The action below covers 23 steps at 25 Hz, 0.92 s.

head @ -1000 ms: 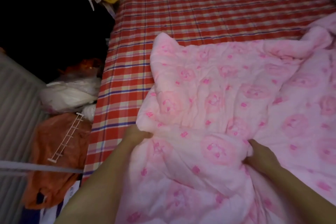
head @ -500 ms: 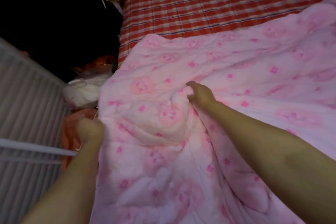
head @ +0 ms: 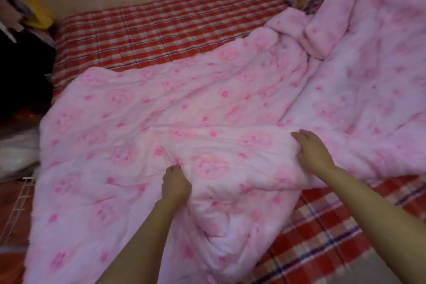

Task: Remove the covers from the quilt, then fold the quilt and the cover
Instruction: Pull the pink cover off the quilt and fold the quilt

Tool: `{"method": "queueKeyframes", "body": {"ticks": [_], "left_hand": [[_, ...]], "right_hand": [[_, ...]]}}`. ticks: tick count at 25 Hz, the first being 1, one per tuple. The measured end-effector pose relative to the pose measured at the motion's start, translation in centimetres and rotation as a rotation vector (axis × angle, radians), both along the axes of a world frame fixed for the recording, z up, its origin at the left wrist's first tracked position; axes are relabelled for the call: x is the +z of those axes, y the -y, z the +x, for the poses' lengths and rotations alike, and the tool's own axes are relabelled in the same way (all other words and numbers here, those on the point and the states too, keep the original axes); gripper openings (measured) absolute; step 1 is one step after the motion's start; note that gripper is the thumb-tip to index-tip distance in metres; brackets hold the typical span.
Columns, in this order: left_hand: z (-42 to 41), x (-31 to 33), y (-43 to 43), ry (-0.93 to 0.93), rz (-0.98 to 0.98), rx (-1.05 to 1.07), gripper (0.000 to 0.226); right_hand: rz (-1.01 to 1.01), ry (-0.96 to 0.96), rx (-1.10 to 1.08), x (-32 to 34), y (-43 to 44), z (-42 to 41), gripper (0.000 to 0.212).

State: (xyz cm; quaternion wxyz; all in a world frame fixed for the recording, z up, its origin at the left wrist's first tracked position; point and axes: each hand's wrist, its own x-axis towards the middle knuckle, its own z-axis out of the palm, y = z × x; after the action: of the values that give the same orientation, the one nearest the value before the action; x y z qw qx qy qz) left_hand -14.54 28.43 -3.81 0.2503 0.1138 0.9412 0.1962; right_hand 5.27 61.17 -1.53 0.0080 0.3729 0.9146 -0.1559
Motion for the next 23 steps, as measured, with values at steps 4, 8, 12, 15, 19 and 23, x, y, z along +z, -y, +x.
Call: {"method": "queueKeyframes", "body": {"ticks": [4,8,12,15,19,23], "left_hand": [[2.1,4.7,-9.4,-0.237,0.390,-0.138,0.050],[6.6,5.0,-22.5,-0.083,0.278,-0.459,0.090],[8.5,2.4,-27.6,0.159,-0.193,-0.598,0.085],[6.2,6.5,-29.0,0.104,-0.263,-0.571,0.064],[-1.6,15.4,-29.8,-0.313,0.054,0.064,0.043],[-1.9,15.5,-31.6,-0.335,0.275,0.351,0.063]], "right_hand": [[-0.013,0.368,-0.012,1.3,-9.0,7.1,0.092],[-0.074,0.608,0.000,-0.9,-15.8,11.9,0.103],[-0.178,0.823,0.280,2.5,-21.4,12.0,0.033],[-0.001,0.798,0.436,11.2,-26.2,4.5,0.014],[0.301,-0.062,0.206,20.7,-30.2,-10.4,0.032],[0.172,-0.578,0.237,17.8,-27.3,-14.4,0.029]]}}
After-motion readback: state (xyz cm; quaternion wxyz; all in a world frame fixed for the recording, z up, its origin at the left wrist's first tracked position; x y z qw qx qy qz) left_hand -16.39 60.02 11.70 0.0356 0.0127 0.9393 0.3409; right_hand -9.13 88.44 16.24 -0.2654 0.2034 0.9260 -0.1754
